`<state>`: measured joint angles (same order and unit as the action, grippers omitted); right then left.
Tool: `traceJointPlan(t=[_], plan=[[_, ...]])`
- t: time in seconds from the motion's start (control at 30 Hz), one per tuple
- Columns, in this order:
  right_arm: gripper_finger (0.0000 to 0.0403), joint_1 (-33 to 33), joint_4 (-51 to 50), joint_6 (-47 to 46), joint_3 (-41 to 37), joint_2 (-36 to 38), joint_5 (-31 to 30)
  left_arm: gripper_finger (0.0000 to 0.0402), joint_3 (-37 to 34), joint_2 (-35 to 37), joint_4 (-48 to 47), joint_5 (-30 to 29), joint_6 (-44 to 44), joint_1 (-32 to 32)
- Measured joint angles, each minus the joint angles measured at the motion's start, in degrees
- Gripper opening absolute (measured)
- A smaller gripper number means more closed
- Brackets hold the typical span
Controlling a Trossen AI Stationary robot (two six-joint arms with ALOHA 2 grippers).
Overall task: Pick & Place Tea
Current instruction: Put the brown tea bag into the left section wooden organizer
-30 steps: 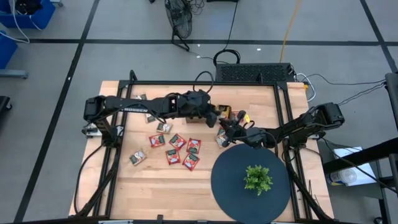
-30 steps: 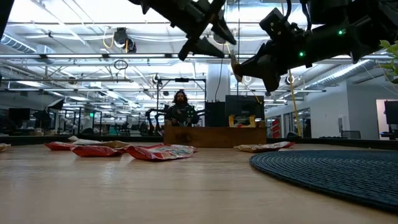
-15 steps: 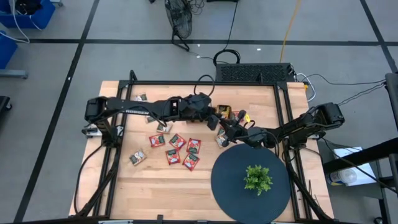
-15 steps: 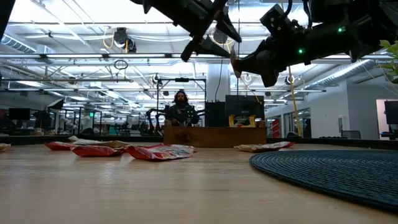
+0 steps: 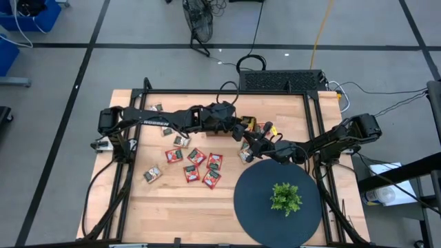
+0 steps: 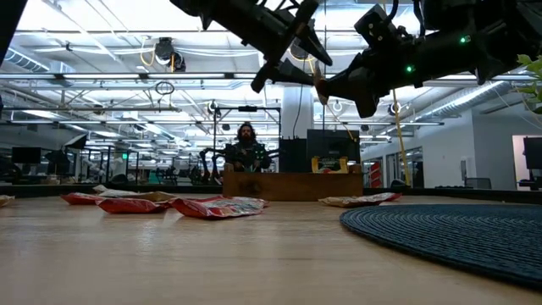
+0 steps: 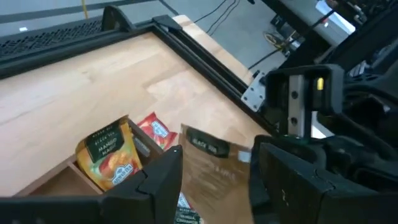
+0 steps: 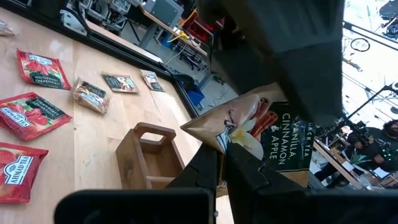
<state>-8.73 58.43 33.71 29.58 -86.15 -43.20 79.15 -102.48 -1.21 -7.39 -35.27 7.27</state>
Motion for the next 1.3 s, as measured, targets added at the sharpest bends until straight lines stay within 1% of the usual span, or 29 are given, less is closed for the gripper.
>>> traceJointPlan(t=[0.2, 0.27, 0.37, 0.43, 0.53, 0.57, 0.7, 0.83, 0.87, 0.97, 1.03, 1.13, 1.2, 1.27, 1.3], plan=[[0.0006, 0.00, -0.06, -0.02, 0.00, 0.00, 0.02, 0.0212, 0.00, 0.00, 0.03, 0.40, -0.01, 0.75], [0.0006, 0.00, -0.09, -0.01, 0.00, 0.00, 0.02, 0.0201, 0.00, -0.02, -0.06, 1.38, 0.00, 0.92], [0.0006, 0.00, -0.09, -0.02, 0.00, 0.00, 0.02, 0.0158, 0.00, -0.02, 0.13, 3.40, -0.06, 1.22], [0.0006, 0.00, -0.09, -0.02, 0.00, 0.00, 0.02, 0.0113, 0.00, -0.02, 0.03, 5.36, -0.12, 1.54], [0.0006, 0.00, -0.24, -0.02, 0.00, 0.00, 0.00, 0.0030, 0.00, -0.02, 0.32, 8.40, 1.11, 2.12], [0.0006, 0.00, -0.36, -0.02, 0.00, 0.00, 0.00, 0.0016, 0.00, -0.02, 0.36, 9.07, 1.84, 2.24], [0.0008, 0.00, -0.36, -1.54, 0.00, 0.02, -0.03, 0.0005, 0.00, 0.01, 1.06, 11.35, 5.64, 2.81], [0.0027, -0.43, 0.57, -4.77, 0.15, 0.20, -0.22, 0.0003, -0.09, 2.46, -0.16, 11.59, 13.94, 3.50], [0.0034, -0.65, 0.71, -5.63, 0.21, 0.49, -0.16, 0.0003, -0.09, 3.69, -1.67, 10.61, 16.57, 3.70], [0.0055, -1.51, -0.91, -8.16, -0.07, 0.66, -0.12, 0.0002, 0.08, 8.01, -4.29, 5.13, 25.68, 4.55], [0.0066, -2.11, -0.58, -9.57, -0.06, 1.21, -0.22, 0.0002, 0.09, 10.40, -6.60, 3.24, 32.46, 4.90], [0.0080, -2.85, -0.98, -11.17, 0.02, 1.44, -0.26, 0.0002, -0.53, 13.54, -10.80, 3.31, 42.66, 4.68], [0.0086, -3.37, -2.11, -12.05, -0.02, 1.33, -0.26, 0.0002, -2.01, 15.50, -10.05, 4.26, 48.80, 4.46], [0.0091, -4.08, -1.69, -12.30, -0.02, 1.40, -0.36, 0.0001, -5.74, 17.79, -9.24, 6.26, 52.83, 5.05], [0.0093, -4.53, -1.68, -12.31, 0.00, 1.40, -0.39, 0.0001, -7.83, 18.39, -6.96, 7.62, 54.17, 5.45]])
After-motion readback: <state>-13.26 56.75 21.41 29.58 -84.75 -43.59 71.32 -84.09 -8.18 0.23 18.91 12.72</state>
